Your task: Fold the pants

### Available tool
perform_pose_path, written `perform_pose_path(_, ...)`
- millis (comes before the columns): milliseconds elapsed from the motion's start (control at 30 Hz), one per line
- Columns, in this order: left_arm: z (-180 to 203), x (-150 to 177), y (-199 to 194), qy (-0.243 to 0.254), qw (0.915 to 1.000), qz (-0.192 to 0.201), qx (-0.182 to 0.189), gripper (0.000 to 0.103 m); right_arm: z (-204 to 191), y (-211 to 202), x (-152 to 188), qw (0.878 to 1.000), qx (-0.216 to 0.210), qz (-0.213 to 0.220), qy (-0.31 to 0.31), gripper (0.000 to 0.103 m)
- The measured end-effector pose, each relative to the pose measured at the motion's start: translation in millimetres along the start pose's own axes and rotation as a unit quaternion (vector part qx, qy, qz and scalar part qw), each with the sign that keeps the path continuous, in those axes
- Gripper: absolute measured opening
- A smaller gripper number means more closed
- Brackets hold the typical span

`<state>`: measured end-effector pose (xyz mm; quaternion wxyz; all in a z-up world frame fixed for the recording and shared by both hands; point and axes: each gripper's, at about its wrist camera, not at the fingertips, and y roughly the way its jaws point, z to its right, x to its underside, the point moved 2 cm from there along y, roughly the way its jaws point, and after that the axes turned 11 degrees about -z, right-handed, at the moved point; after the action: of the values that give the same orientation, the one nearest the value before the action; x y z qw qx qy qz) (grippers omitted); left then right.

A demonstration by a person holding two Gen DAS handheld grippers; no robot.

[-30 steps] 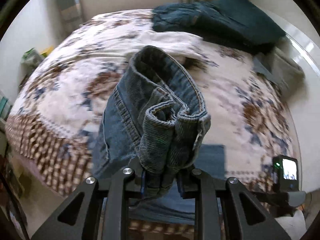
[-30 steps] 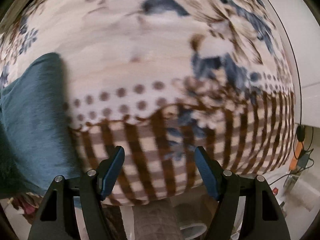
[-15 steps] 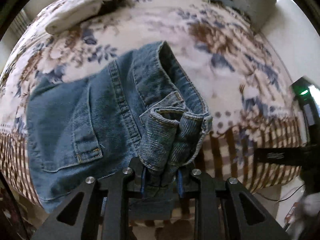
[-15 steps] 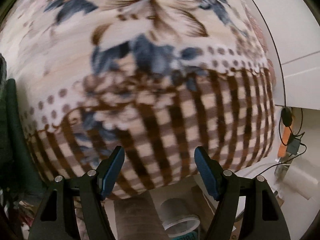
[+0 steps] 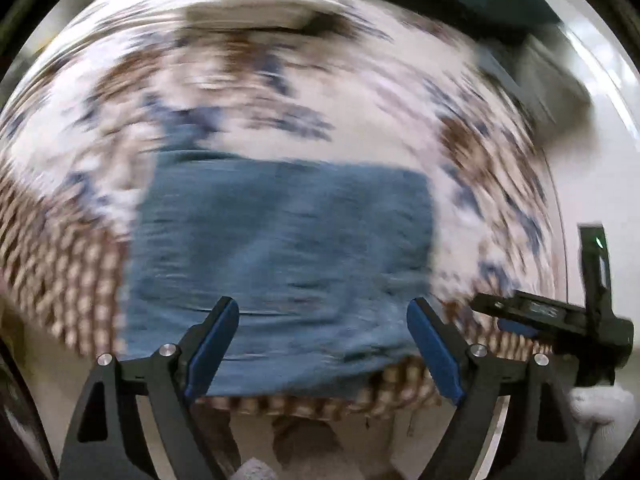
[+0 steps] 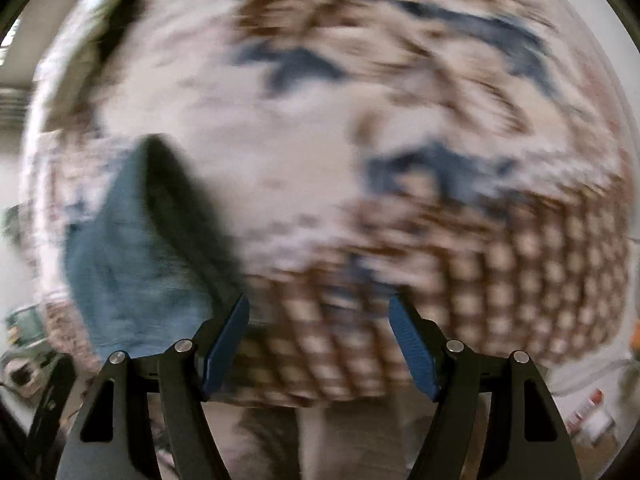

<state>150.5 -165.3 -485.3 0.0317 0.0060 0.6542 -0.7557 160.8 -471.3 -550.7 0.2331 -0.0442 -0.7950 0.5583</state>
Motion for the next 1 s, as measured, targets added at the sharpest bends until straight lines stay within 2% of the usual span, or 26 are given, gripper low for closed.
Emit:
perform_pose_path(133, -61, -16, 2, -0.071, 0.9960, -0.002, -0.054, 0.085, -34, 14, -17, 0.998, -0.047, -0.016, -0.039, 0.077)
perform_pose_path(233, -103, -28, 12, -0.111, 0.9903, -0.011, -0.083, 0.085, -52, 35, -22, 0.997, -0.055, -0.031, -0.050, 0.077)
perform_pose_path(367, -130, -35, 15, -0.119, 0.9878, -0.010, -0.100, 0.085, -69, 72, -21, 0.994, -0.062, -0.077, -0.047, 0.077)
perform_pose_path(400, -133, -36, 14, -0.119, 0.9879, -0.010, -0.099, 0.085, -75, 80, -27, 0.994, -0.066, -0.077, -0.043, 0.073)
perform_pose_path(433, -136, -38, 14, -0.120, 0.9879, -0.012, -0.097, 0.086, -72, 80, -27, 0.993, -0.083, -0.075, -0.038, 0.050)
perform_pose_path(467, -139, -39, 15, -0.124, 0.9876, -0.013, -0.095, 0.086, -70, 79, -25, 0.990, -0.110, -0.081, -0.032, 0.046)
perform_pose_path(533, -144, -41, 11, -0.130, 0.9872, -0.008, -0.091, 0.086, -73, 65, -15, 0.993, -0.087, -0.065, -0.047, 0.033)
perform_pose_path(633, -152, -45, 8, -0.142, 0.9858, -0.002, -0.089, 0.086, -69, 39, 4, 0.995, -0.079, -0.043, -0.050, 0.027)
perform_pose_path(733, -157, -49, 7, -0.148, 0.9849, 0.000, -0.090, 0.086, -44, 8, 30, 0.997, -0.071, -0.024, -0.015, 0.022)
perform_pose_path(833, -157, -58, 8, -0.145, 0.9869, -0.001, -0.070, 0.086, -23, -11, 48, 0.999, -0.044, -0.008, 0.010, 0.018)
perform_pose_path(900, -153, -66, 11, -0.133, 0.9891, -0.002, -0.062, 0.086, -20, -1, 55, 0.999, -0.028, -0.017, 0.021, 0.019)
perform_pose_path(1000, -141, -87, 24, -0.095, 0.9939, -0.014, -0.054, 0.086, -8, 28, 49, 0.996, -0.052, -0.057, 0.045, 0.028)
